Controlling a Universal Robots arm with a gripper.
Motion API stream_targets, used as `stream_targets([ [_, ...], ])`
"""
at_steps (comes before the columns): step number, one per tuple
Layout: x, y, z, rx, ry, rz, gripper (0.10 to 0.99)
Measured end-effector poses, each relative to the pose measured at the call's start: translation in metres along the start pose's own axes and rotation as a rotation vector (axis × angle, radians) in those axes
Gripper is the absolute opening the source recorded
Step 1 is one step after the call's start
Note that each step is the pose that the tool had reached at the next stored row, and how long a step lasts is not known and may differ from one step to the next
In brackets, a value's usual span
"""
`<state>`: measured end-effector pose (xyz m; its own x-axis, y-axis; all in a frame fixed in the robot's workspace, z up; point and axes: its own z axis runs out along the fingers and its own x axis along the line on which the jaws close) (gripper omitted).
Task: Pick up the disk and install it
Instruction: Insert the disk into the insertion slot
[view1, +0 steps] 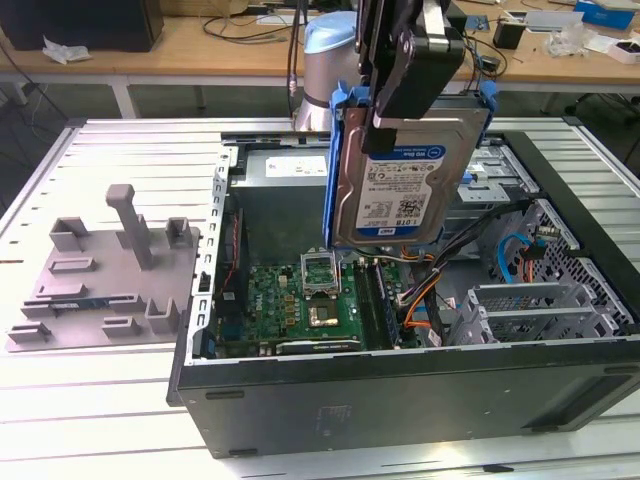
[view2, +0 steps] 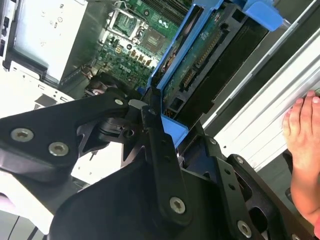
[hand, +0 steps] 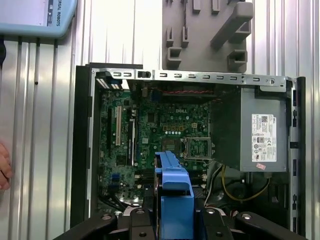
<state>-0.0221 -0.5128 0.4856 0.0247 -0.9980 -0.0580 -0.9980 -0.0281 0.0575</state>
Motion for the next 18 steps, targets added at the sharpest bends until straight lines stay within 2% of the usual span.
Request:
stream_targets([
  [12,0.0008,-0.0001,-0.0001,0.0,0.0,0.0,0.369],
  [14,0.0036,-0.0008,-0.0003,0.0,-0.0006,0.0,0.369],
  [18,0.0118,-0.007,-0.0011,0.0,-0.0014,0.0,0.369],
])
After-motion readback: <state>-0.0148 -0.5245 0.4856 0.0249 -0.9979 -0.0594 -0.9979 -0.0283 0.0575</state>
